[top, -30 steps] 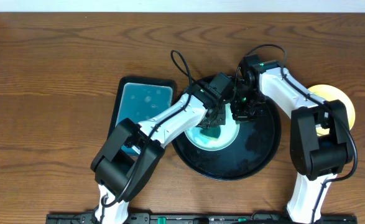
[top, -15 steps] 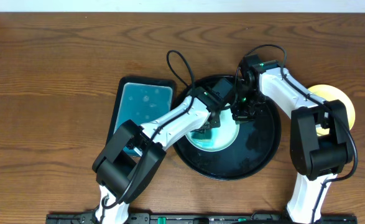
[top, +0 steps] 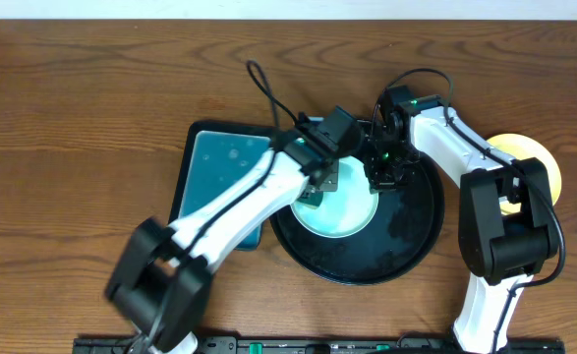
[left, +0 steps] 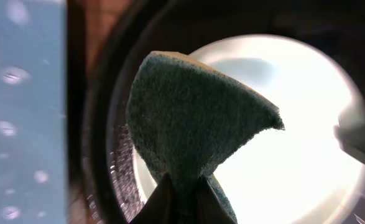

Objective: Clean dirty plates on tray and stack at the side
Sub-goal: 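Scrub the mint plate with the sponge while the right gripper holds it, then carry the sponge back and lower it into the blue tray with the left gripper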

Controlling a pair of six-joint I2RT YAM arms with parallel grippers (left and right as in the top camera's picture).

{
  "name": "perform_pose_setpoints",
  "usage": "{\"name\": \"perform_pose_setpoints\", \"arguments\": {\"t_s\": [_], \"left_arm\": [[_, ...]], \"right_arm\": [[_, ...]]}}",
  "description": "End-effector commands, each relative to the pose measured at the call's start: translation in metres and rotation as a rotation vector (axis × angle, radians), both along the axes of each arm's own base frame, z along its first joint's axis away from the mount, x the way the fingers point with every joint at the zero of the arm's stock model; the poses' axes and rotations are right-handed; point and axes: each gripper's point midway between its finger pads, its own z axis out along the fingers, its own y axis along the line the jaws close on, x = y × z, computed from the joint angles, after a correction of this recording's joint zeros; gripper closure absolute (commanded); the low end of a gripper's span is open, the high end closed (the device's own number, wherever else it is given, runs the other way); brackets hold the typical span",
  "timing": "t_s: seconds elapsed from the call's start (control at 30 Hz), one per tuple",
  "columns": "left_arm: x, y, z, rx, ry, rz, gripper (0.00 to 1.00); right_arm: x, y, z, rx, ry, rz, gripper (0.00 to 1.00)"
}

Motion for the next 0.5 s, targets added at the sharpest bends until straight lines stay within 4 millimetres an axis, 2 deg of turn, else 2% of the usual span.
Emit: {"name": "perform_pose_setpoints", "arguments": {"t_s": [0.0,0.17,0.27,0.47], "left_arm": [[0.011,0.014,0.034,-0.029,-0.059,-0.014,0.93],[0.020,0.059,0.045,0.004,-0.046,0.047,0.93],[0.025,0.083,0.040,0.014,-0.014,0.068,0.93],[0.031,0.127,0.025,-0.017,0.059,0.114,0.92]], "right_arm": [[0.005,-0.001,0.004,0.003,-0.032,0.005,0.83],[0.004,0.002,0.004,0.007,-0.032,0.010,0.87],[0.001,0.006,0.000,0.005,-0.021,0.024,0.89],[-0.009,0.011,-0.009,0.002,-0.013,0.047,0.99]]}}
